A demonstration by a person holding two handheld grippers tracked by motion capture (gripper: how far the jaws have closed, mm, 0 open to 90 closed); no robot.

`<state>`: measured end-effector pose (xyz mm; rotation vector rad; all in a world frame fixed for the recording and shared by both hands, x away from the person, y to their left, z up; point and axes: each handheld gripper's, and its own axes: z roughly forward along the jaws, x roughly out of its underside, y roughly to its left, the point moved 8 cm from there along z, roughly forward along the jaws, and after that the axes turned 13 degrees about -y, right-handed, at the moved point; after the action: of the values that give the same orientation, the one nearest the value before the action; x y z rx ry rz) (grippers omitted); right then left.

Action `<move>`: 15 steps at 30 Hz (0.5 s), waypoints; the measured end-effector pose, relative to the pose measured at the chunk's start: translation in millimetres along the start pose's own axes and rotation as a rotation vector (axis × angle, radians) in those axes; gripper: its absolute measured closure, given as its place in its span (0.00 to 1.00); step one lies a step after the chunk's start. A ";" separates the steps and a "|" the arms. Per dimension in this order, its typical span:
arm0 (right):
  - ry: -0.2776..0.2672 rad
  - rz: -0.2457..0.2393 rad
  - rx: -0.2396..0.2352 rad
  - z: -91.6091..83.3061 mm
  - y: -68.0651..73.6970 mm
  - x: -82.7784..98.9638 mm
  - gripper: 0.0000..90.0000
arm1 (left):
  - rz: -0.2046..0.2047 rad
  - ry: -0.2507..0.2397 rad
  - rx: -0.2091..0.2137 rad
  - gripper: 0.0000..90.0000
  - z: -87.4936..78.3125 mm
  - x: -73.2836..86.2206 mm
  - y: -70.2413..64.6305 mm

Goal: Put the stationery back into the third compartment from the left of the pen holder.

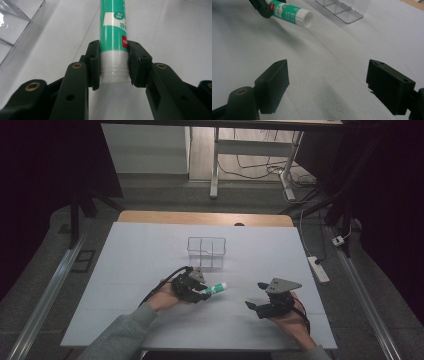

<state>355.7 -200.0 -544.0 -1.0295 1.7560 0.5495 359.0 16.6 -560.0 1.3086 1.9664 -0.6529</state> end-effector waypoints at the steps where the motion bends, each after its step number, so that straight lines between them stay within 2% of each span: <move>1: -0.003 -0.007 -0.005 1.7 1.3 -1.5 0.20 | 0.004 0.003 0.003 0.71 1.3 -0.2 -0.3; 8: 0.006 -0.038 -0.045 12.5 10.5 -10.0 0.22 | 0.018 0.018 0.028 0.71 9.6 -1.7 -3.8; 15: 0.028 -0.067 -0.064 21.2 15.1 -13.0 0.22 | 0.041 0.037 0.041 0.71 17.7 -5.8 -7.0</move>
<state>356.1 -170.9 -542.3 -1.1414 1.7317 0.5551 358.7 -2.1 -566.7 1.3913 1.9599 -0.6563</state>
